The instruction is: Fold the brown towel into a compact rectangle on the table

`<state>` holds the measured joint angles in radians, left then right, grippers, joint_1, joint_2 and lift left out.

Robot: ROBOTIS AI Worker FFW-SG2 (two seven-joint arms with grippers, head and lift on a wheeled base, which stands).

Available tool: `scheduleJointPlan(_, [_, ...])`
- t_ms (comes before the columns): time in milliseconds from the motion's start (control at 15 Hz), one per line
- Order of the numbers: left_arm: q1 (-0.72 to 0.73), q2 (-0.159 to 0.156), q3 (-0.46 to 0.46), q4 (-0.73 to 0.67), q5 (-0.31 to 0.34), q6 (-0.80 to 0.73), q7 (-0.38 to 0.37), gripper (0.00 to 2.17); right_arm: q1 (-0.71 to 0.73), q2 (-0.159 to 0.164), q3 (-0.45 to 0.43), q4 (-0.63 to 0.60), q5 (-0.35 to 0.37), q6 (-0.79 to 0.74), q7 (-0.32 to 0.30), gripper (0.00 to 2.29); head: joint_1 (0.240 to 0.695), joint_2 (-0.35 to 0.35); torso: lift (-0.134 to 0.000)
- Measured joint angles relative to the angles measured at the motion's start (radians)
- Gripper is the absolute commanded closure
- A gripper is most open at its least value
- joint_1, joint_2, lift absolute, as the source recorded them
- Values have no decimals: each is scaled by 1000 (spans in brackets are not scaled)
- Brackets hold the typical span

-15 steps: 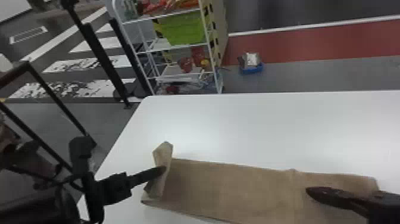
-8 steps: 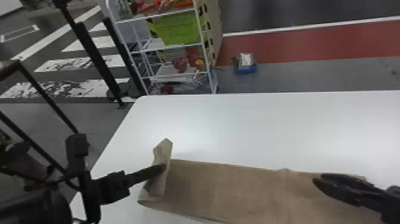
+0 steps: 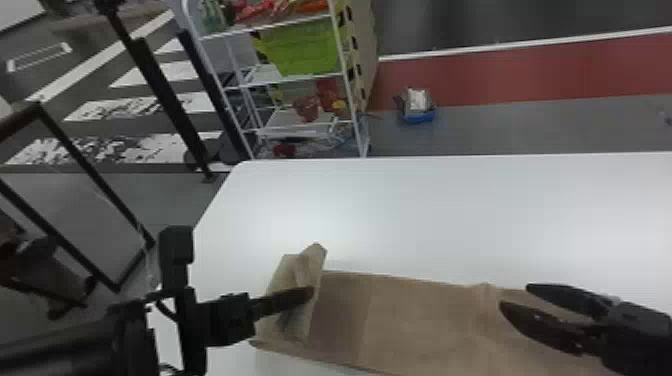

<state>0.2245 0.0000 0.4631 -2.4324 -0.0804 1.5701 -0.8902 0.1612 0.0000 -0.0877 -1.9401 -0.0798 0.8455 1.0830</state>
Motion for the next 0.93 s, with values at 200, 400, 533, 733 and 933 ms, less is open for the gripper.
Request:
scheduleJointPlan(200, [2, 0, -84, 3, 34, 0, 98, 1237, 7, 0, 0, 1, 0, -5, 1, 130, 695, 279, -124])
scheduleJointPlan(400, [2, 0, -142, 11, 74, 0, 160, 1234, 17, 0, -7, 6, 0, -15, 3, 130, 695, 232, -124])
scheduleJointPlan(533, [4, 0, -177, 23, 91, 0, 194, 255, 20, 0, -12, 16, -4, -24, 5, 130, 695, 215, -124])
scheduleJointPlan(733, [10, 0, -203, 45, 117, 0, 201, -2, 21, 0, -16, 31, -5, -34, 6, 130, 695, 181, -124])
scheduleJointPlan(933, [19, 0, -138, 45, 175, 0, 201, 33, 24, 0, -12, 33, -7, -29, 3, 130, 695, 189, -124])
